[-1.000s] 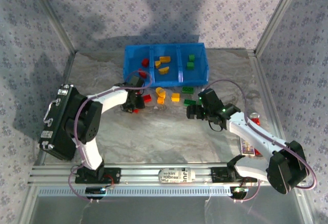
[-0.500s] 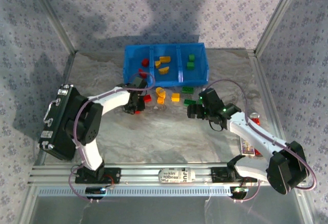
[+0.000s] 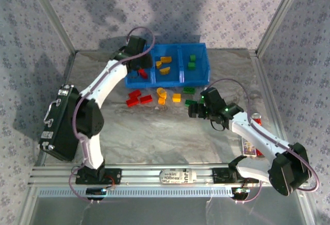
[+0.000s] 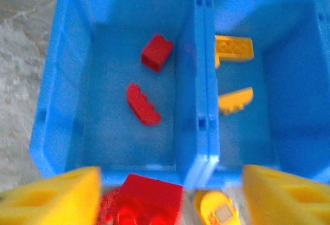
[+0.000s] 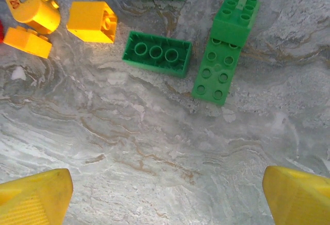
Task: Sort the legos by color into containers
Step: Place the lego in the container, then pick up the lego from the center of the table.
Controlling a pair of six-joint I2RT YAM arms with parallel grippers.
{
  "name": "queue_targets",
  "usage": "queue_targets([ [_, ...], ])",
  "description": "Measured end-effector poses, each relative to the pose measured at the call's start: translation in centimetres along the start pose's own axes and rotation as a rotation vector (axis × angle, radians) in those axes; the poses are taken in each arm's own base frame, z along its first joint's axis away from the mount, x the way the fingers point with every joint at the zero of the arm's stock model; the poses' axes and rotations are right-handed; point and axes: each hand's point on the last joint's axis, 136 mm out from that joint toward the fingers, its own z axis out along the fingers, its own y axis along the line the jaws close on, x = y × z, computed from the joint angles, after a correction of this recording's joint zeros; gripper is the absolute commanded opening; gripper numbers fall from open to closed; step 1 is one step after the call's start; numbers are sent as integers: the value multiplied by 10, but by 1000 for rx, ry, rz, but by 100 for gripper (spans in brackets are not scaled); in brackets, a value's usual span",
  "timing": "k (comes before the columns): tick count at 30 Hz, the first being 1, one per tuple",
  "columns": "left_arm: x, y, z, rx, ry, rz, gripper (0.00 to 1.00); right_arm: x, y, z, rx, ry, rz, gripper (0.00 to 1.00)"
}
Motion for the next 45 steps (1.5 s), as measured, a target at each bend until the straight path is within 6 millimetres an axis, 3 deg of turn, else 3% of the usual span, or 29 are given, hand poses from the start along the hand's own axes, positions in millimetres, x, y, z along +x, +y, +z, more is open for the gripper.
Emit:
queue_targets([
  [3,14,7,7,-29,23,20,96,-4,2,-9,-16,-27,1,98],
  [6,58,17,-2,-31,80,46,94,-6,3,-12,-23,-38,2,97],
  [12,139,47,-51,5,113,45,93,2,10,5,-20,30,-38,95],
  [18,208,63,-91,49,108,39,92,-17,40,47,-13,111,-114,86],
  [26,303,94,-99,26,179,28,90,-62,80,117,8,159,-143,77],
  [29,315,100,-102,28,175,12,90,-68,87,138,31,183,-150,75],
  [32,314,101,-106,40,154,-7,90,-69,89,155,69,209,-155,71],
  [38,307,103,-109,36,119,-24,91,-54,80,166,143,269,-153,65],
  [45,305,104,-109,30,111,-23,91,-46,73,173,186,290,-153,38],
])
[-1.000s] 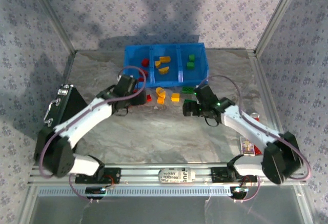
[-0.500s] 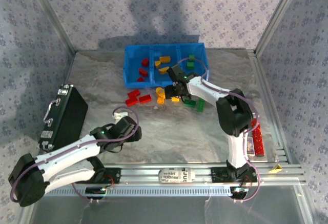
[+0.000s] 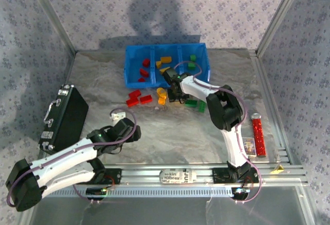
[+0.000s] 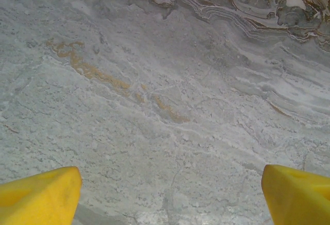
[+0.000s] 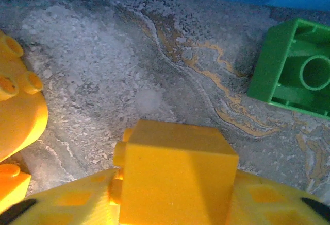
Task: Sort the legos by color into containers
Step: Pick up the lego from the center of the table, then place the lego in the container.
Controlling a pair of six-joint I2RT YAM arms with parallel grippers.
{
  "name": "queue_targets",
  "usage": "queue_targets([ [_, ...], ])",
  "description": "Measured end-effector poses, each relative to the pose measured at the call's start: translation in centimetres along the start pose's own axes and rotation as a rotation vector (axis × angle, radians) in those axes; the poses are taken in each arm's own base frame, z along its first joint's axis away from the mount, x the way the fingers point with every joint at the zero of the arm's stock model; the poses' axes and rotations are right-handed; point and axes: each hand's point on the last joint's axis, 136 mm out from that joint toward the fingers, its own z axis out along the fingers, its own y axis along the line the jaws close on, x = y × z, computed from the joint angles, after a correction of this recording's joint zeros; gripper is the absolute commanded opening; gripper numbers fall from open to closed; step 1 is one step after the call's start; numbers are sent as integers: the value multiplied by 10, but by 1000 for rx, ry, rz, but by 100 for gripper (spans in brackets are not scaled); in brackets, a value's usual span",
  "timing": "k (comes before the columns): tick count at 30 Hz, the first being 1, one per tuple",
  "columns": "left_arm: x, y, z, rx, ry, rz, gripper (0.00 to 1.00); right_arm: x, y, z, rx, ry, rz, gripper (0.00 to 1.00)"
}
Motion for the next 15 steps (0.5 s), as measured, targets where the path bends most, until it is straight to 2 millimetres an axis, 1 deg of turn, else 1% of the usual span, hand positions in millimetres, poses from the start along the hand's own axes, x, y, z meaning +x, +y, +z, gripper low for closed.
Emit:
queue_targets([
  [4,-3,-1,-2,9,-12,-6,91,-1,0,-9,29,-23,-21,37],
  [7,-5,-1,-5,17,-23,-11,91,-8,2,-29,28,-58,-40,38],
  [9,-5,-1,-5,18,-24,-12,91,-25,6,-48,9,-105,-46,38],
  [12,-5,-1,-6,15,-21,-10,90,-68,15,-85,-37,-213,-38,41],
  [13,-6,-1,-7,16,-21,-9,90,-85,18,-97,-55,-250,-32,46],
  [14,-7,-2,-8,18,-23,-10,90,-104,20,-109,-71,-289,-24,60],
  [15,-9,-3,-9,21,-25,-12,89,-120,22,-118,-85,-326,-13,80],
])
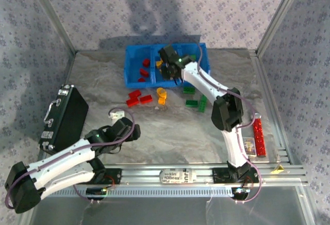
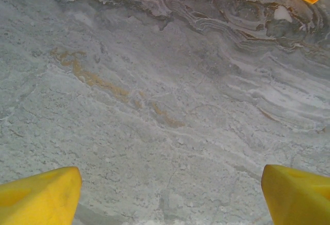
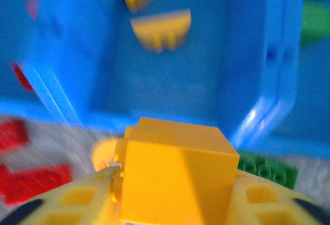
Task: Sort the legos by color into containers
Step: Place the lego in the container.
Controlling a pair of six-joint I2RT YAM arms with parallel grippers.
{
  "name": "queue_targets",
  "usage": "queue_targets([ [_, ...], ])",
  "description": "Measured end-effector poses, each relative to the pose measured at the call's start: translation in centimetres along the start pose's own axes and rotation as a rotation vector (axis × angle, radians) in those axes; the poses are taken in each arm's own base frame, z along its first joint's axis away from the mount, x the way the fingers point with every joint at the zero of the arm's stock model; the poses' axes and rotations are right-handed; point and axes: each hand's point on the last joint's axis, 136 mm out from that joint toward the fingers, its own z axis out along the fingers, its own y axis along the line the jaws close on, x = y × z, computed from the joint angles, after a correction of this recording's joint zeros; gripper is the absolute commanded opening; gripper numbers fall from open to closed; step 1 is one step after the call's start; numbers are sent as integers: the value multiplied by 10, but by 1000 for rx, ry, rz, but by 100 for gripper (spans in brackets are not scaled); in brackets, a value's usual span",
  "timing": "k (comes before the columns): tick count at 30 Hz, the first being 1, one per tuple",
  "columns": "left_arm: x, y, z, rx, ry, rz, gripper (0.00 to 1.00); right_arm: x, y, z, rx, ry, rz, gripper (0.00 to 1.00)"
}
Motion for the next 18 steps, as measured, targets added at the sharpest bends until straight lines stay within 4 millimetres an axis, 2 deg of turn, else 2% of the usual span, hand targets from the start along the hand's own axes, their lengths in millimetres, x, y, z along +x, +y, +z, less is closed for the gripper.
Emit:
queue_targets([
  [1,-3,-2,-2,5,-4,-2,89,-17,0,-1,-6,-33,9,90],
  [2,-5,-4,-4,9,-6,-3,89,-29,-1,-1,-7,-59,12,97],
  [4,-9,-10,-8,21,-12,2,89,-29,-7,2,19,-60,0,99],
  [6,-10,-15,-13,32,-18,17,89,-13,-11,4,48,-34,-33,99],
  [8,-11,-18,-15,40,-21,25,89,13,-7,2,58,12,-73,98],
  [12,-8,-20,-11,25,-6,55,89,56,-8,-18,53,60,-118,96],
  [14,-8,-22,-8,10,6,77,90,68,-21,-34,51,61,-111,92],
  [18,-16,-37,-3,-6,19,129,90,81,-65,-56,72,52,-39,88],
])
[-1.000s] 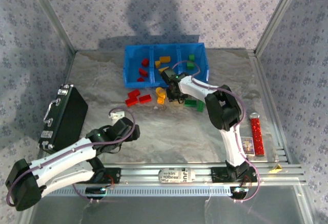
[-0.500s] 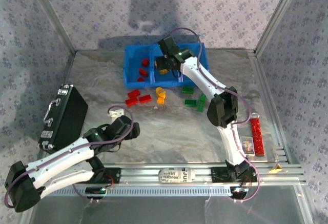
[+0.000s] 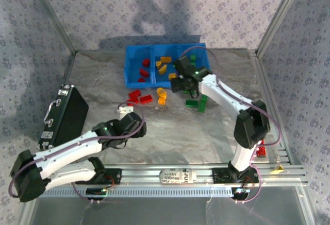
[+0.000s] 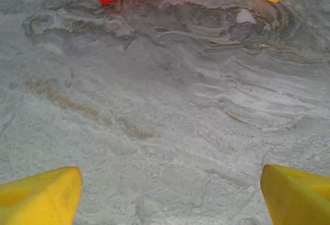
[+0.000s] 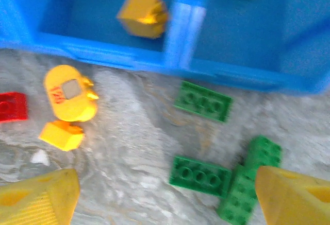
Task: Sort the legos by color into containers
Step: Place the lego in the container, then pick up the lego from the center of the table.
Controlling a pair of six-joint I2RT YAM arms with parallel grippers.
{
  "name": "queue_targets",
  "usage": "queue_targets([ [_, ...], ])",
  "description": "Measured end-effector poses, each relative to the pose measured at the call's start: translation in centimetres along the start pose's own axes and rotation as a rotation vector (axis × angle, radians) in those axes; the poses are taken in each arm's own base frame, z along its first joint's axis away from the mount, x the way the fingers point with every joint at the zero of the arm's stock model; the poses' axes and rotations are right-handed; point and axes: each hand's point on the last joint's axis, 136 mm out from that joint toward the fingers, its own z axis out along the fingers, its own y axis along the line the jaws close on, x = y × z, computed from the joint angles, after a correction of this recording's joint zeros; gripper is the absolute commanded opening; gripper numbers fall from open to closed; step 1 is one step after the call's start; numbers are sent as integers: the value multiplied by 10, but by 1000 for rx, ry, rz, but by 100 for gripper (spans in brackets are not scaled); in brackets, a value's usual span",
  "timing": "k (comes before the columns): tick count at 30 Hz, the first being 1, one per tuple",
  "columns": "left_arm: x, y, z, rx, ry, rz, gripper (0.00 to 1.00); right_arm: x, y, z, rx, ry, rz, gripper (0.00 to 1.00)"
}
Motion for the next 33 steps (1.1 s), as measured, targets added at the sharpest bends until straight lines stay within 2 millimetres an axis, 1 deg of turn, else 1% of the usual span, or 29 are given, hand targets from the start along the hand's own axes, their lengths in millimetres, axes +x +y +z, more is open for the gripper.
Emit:
queue_targets([
  [2,-8,-9,1,6,-5,12,90,11,-18,5,13,17,28,91],
  [4,-17,-16,3,20,-11,8,90,29,-28,18,21,59,35,95],
  [6,-26,-19,5,42,-21,-19,90,52,-29,33,15,121,16,96],
  [8,-31,-18,6,52,-24,-39,90,70,-27,45,5,175,-4,97],
  [10,-34,-16,7,58,-25,-56,90,79,-23,55,-13,206,-23,98],
  [15,-35,-16,1,87,-36,-71,90,90,-20,80,-42,257,-30,98],
  [20,-23,-4,0,88,-34,-91,89,96,-17,95,-36,294,-30,97],
  [23,-16,2,1,79,-28,-99,89,93,-16,101,-33,297,-21,96],
  [29,-14,7,1,66,-21,-102,89,90,-14,108,-23,299,-5,93],
  [32,-14,7,1,65,-21,-102,89,92,-11,107,-22,301,2,90],
  [33,-14,7,1,65,-21,-102,89,93,-10,108,-20,301,2,88],
])
